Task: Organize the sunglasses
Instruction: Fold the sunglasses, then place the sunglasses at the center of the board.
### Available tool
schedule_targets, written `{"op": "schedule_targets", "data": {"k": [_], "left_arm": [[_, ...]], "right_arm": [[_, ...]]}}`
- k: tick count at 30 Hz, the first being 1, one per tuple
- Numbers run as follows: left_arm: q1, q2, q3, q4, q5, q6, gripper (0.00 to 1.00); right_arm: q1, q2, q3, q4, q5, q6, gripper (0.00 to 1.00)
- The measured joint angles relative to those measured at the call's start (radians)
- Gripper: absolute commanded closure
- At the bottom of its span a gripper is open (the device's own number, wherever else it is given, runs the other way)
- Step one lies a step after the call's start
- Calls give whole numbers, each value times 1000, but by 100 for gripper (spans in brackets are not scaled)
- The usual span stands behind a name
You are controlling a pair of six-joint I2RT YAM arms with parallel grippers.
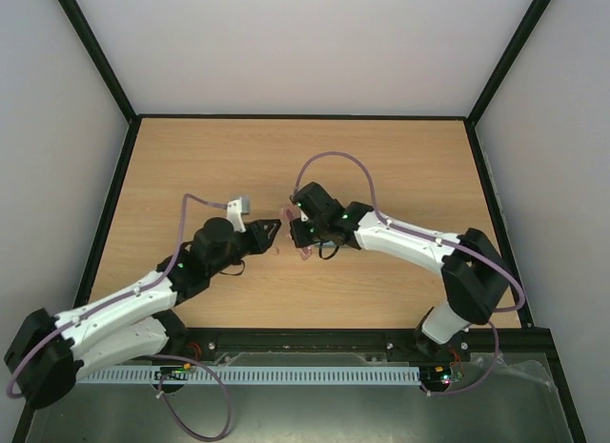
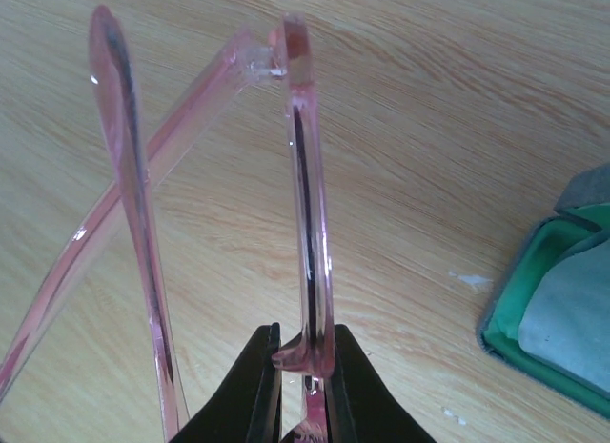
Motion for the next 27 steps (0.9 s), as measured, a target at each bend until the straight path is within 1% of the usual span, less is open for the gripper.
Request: {"op": "schedule_targets", "data": {"k": [5, 9, 11, 12, 14, 17, 20, 23, 27], "left_arm": [[60, -166, 0, -93, -33, 15, 70], [98, -249, -31, -131, -42, 17, 70], [109, -266, -56, -149, -41, 17, 70], [114, -269, -70, -155, -40, 17, 70], [123, -269, -95, -171, -34, 16, 70], [134, -270, -111, -193, -23, 16, 70], [150, -278, -112, -195, -11, 18, 70], [167, -288, -113, -195, 2, 20, 70], [185, -294, -124, -192, 20, 21, 70]], "right_arm": [[11, 103, 10, -4, 57, 5, 98], [46, 228, 36, -35, 145, 18, 97], [68, 274, 54, -50, 186, 24, 91], [80, 292, 63, -57, 206, 26, 86], [95, 315, 80, -70, 235, 32, 71], [114, 331, 106, -85, 267, 43, 61], [124, 331, 127, -100, 289, 49, 57], [129, 331, 142, -117, 307, 53, 56], [129, 329, 160, -144, 328, 53, 57]]}}
